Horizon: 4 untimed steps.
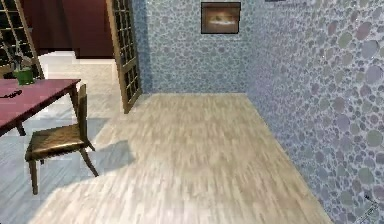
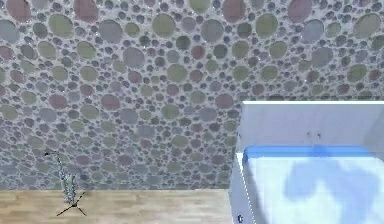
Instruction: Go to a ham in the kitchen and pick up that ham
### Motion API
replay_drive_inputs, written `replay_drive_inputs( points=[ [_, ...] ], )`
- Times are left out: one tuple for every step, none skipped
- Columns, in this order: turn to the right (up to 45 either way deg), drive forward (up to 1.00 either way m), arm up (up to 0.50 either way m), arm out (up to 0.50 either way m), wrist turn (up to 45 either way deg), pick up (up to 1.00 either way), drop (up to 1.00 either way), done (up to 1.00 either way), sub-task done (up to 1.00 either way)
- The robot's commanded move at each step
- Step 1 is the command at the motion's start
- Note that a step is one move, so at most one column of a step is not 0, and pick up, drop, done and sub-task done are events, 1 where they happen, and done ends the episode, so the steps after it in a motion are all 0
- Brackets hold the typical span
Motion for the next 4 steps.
replay_drive_inputs(
  points=[
    [0.0, 0.25, 0.0, 0.0, 0.0, 0.0, 0.0, 0.0, 0.0],
    [-6.0, 0.0, 0.0, 0.0, 0.0, 0.0, 0.0, 0.0, 0.0],
    [-3.0, 0.0, 0.0, 0.0, 0.0, 0.0, 0.0, 0.0, 0.0],
    [0.0, 1.0, 0.0, 0.0, 0.0, 0.0, 0.0, 0.0, 0.0]
  ],
)
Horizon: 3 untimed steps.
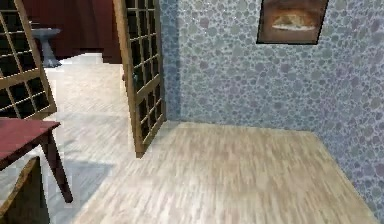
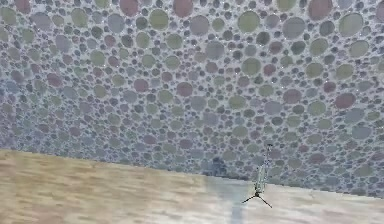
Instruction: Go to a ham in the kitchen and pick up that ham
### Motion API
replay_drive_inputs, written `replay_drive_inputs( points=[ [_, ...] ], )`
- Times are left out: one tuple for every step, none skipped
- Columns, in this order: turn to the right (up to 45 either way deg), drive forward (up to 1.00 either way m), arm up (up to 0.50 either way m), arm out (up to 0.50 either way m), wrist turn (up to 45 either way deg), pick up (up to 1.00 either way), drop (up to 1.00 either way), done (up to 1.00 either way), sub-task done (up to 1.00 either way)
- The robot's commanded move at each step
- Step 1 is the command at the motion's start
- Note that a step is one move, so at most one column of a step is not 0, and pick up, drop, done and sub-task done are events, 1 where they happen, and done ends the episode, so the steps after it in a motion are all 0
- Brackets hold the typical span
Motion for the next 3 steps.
replay_drive_inputs(
  points=[
    [0.0, 0.65, 0.0, 0.0, 0.0, 0.0, 0.0, 0.0, 0.0],
    [-30.0, 0.0, 0.0, 0.0, 0.0, 0.0, 0.0, 0.0, 0.0],
    [0.0, 0.4, 0.0, 0.0, 0.0, 0.0, 0.0, 0.0, 0.0]
  ],
)
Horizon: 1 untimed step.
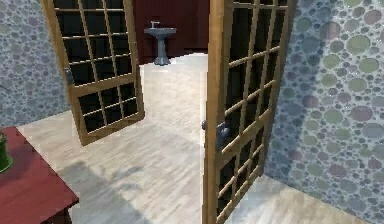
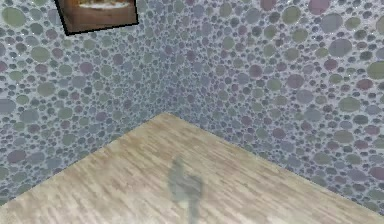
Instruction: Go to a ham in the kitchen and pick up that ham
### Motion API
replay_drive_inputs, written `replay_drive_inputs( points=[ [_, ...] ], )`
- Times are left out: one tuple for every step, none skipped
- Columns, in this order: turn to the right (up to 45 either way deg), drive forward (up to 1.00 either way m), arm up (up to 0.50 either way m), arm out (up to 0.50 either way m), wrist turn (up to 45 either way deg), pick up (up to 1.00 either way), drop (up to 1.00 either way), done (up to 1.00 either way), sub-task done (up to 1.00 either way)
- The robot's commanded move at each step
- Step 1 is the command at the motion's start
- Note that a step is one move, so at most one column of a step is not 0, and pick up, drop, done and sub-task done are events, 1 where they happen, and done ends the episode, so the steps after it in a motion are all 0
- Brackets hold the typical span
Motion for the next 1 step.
replay_drive_inputs(
  points=[
    [-12.0, 0.0, 0.0, 0.0, 0.0, 0.0, 0.0, 0.0, 0.0]
  ],
)
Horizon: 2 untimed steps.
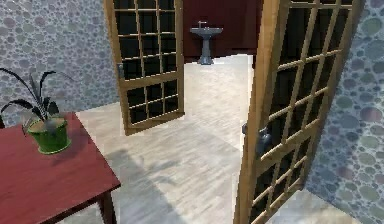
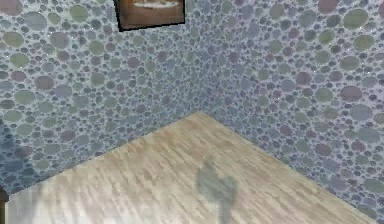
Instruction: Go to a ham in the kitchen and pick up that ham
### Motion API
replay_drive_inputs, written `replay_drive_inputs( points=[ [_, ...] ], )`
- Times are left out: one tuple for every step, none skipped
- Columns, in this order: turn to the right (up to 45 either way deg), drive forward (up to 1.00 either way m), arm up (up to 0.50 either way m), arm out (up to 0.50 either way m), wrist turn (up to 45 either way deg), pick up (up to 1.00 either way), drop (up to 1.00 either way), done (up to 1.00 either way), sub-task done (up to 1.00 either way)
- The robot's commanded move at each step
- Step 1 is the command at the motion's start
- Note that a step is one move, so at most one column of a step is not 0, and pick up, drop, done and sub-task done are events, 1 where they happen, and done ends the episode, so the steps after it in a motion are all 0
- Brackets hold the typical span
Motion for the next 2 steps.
replay_drive_inputs(
  points=[
    [0.0, 1.0, 0.0, 0.0, 0.0, 0.0, 0.0, 0.0, 0.0],
    [-9.0, 0.0, 0.0, 0.0, 0.0, 0.0, 0.0, 0.0, 0.0]
  ],
)
